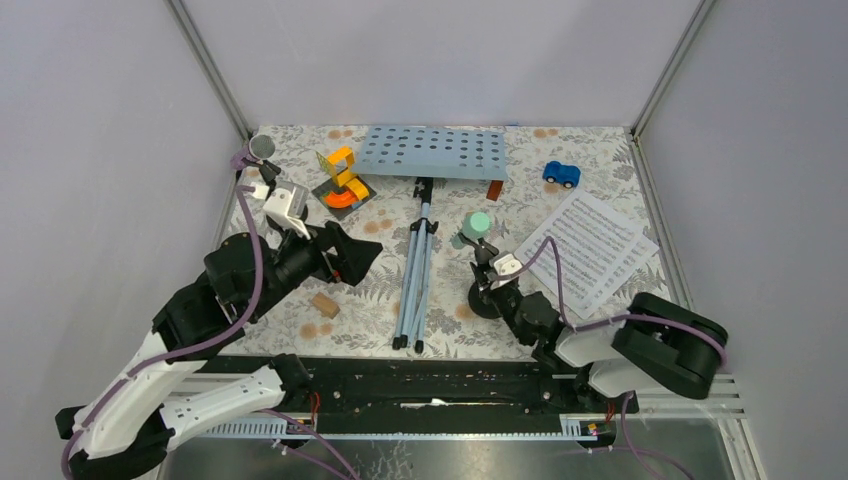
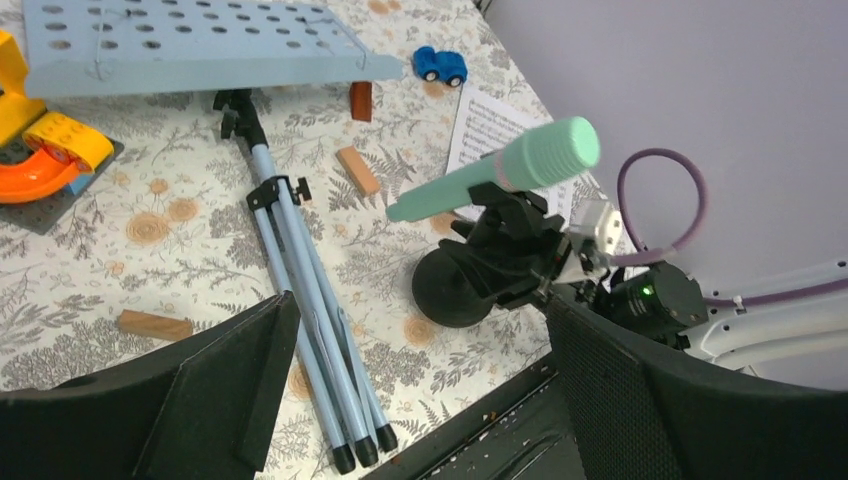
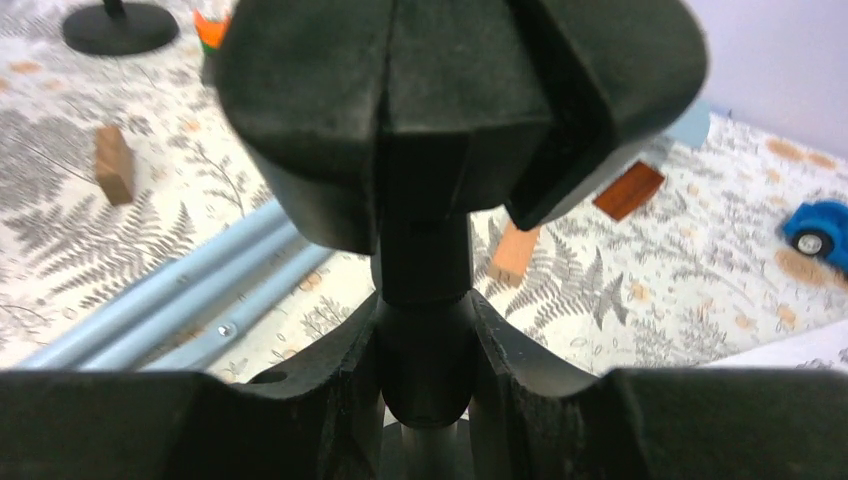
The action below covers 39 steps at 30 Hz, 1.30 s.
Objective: Pack up the instrument practice props
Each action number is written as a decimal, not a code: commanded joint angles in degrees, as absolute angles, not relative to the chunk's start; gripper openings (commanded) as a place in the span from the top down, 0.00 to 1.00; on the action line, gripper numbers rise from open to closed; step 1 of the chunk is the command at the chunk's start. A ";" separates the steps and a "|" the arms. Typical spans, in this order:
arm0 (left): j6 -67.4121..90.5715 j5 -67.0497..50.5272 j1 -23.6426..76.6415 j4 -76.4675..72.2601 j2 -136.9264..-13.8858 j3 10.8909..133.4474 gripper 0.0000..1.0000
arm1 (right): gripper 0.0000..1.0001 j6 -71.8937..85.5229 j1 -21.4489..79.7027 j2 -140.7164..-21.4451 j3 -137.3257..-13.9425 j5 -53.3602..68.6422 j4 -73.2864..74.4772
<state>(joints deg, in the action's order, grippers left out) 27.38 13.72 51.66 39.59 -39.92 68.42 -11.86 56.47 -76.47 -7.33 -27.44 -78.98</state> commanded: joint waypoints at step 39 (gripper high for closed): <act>17.65 6.53 51.64 22.10 -43.32 57.22 0.01 | 0.12 5.08 48.82 -81.02 -4.46 -5.91 -95.86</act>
